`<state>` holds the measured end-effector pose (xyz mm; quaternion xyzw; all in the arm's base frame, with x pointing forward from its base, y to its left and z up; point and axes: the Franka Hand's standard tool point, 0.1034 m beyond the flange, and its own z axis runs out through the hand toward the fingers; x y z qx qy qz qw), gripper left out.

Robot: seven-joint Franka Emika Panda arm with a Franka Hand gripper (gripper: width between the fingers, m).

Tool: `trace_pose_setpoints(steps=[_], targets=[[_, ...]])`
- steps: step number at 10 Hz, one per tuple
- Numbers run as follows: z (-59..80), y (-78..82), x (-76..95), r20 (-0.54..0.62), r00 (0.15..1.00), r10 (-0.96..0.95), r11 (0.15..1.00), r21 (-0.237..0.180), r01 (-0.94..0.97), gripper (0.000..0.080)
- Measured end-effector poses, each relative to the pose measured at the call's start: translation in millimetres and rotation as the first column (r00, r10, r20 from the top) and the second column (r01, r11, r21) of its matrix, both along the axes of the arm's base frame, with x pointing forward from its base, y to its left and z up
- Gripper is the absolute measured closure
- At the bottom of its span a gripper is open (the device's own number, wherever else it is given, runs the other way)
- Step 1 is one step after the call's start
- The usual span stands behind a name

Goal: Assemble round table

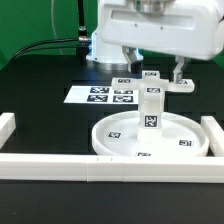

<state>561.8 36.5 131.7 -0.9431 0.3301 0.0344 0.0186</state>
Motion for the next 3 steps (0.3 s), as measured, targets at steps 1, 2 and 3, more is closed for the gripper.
trace_pose_setpoints(steps=[1, 2, 3], targets=[[6.0, -0.8, 0.6, 0.003, 1.0, 0.008, 1.0, 0.003, -0.008, 0.0151], [3.4, -0.1, -0.2, 0.0, 1.0, 0.009, 1.0, 0.002, -0.009, 0.0151], [2.2, 0.0, -0.7, -0.002, 1.0, 0.009, 1.0, 0.002, -0.009, 0.0151]])
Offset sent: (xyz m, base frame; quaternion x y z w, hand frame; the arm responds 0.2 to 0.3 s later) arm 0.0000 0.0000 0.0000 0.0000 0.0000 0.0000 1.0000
